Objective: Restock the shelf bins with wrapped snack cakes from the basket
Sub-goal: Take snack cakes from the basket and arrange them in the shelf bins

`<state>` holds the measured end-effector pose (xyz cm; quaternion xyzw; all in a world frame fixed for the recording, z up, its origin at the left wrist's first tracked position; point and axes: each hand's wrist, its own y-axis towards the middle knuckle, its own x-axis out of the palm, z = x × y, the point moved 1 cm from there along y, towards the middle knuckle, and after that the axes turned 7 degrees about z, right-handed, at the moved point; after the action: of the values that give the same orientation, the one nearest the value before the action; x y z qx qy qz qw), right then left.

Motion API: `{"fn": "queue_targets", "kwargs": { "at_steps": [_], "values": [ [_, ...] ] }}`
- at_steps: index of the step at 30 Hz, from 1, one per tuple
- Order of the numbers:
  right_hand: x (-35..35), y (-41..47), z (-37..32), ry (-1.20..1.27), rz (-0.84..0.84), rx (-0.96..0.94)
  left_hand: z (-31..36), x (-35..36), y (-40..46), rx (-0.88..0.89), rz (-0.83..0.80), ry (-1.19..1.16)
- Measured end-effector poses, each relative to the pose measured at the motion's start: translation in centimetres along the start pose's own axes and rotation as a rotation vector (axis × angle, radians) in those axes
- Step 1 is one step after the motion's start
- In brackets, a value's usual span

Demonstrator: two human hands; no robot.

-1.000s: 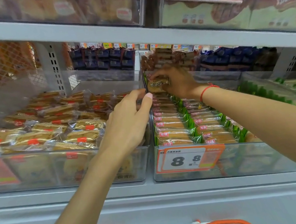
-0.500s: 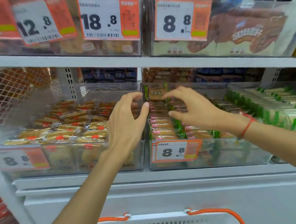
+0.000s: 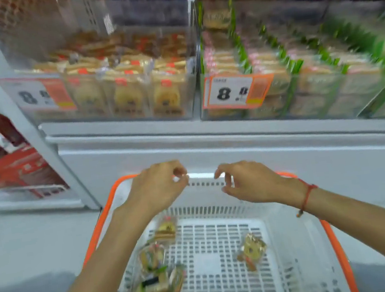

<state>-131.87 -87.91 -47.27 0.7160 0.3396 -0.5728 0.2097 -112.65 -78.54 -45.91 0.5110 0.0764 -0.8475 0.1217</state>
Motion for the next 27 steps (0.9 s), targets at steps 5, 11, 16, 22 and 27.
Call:
{"fn": "queue_targets", "kwargs": {
  "at_steps": [5,11,16,22,27],
  "values": [
    [11.0,0.1,-0.4,0.028,-0.289,0.066,-7.9,8.1,-2.6,-0.159,-0.387,0.236],
    [21.2,-0.7,-4.8,0.176,-0.47,0.029,-13.8,14.7,-8.1,-0.259,-0.654,0.354],
    [26.3,-1.3,-7.0,0.133,-0.488,0.044,-15.9,17.0,-10.5,-0.26,-0.657,0.335],
    [28.4,-1.7,-6.7,0.152,-0.463,0.087,-15.3,18.6,-10.3,-0.279,-0.662,0.364],
    [27.9,-1.7,-7.8,0.294,-0.443,0.197,-14.7,18.3,-10.2,-0.186,-0.573,0.534]
  ]
}}
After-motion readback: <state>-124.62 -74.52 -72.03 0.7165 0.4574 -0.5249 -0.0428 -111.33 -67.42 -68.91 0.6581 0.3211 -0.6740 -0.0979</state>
